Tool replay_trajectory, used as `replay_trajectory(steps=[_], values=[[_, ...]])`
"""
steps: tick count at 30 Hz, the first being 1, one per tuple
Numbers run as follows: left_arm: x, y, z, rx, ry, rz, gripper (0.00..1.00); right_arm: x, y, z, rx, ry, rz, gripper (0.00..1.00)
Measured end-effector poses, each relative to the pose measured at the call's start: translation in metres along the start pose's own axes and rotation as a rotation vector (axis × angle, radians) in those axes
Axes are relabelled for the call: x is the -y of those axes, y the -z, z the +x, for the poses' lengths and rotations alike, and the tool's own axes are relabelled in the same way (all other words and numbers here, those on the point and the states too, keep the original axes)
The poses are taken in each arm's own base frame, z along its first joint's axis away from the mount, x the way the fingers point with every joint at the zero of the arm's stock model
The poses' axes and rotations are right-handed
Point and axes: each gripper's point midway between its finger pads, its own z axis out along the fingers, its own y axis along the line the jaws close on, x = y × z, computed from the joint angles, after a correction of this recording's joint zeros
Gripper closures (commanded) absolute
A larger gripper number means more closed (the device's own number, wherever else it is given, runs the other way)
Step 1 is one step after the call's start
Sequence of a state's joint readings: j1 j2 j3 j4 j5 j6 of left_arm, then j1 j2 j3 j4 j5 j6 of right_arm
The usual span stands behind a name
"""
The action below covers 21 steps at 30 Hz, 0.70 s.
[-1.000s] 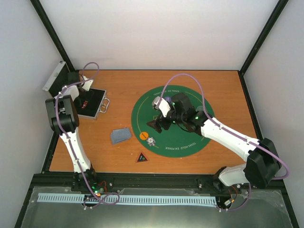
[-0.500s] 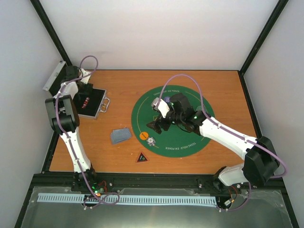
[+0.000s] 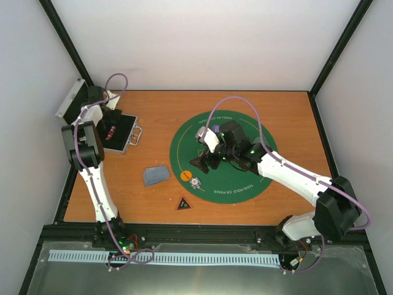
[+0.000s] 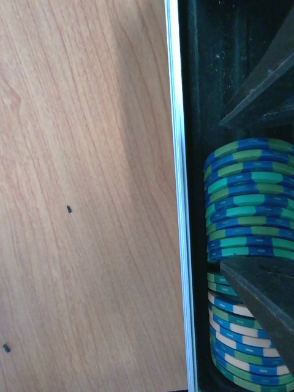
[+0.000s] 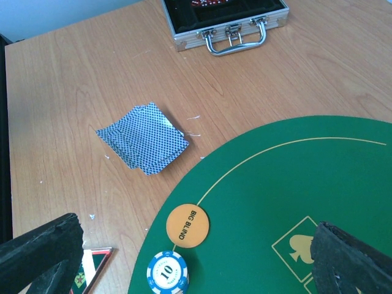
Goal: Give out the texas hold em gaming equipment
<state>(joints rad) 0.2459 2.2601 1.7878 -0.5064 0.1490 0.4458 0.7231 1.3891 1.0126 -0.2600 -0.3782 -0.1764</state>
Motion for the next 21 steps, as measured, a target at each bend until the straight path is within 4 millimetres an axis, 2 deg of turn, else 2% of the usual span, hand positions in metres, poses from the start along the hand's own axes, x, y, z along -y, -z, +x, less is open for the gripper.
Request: replay_trajectory(steps=[10,16,21], values=[[-0.013,-0.011,0.019,-0.064,0.019,-0.043,0.38,0.0,-0.001,0.002,-0.009,-0.001,-0.002,0.0],[-0.014,-0.011,0.02,-0.054,0.023,-0.024,0.48,0.001,-0.004,0.0,-0.013,-0.002,-0.006,0.0],[-0.014,-0.011,0.016,-0.031,0.021,-0.007,0.52,0.002,-0.007,0.0,-0.02,-0.005,-0.007,0.0]])
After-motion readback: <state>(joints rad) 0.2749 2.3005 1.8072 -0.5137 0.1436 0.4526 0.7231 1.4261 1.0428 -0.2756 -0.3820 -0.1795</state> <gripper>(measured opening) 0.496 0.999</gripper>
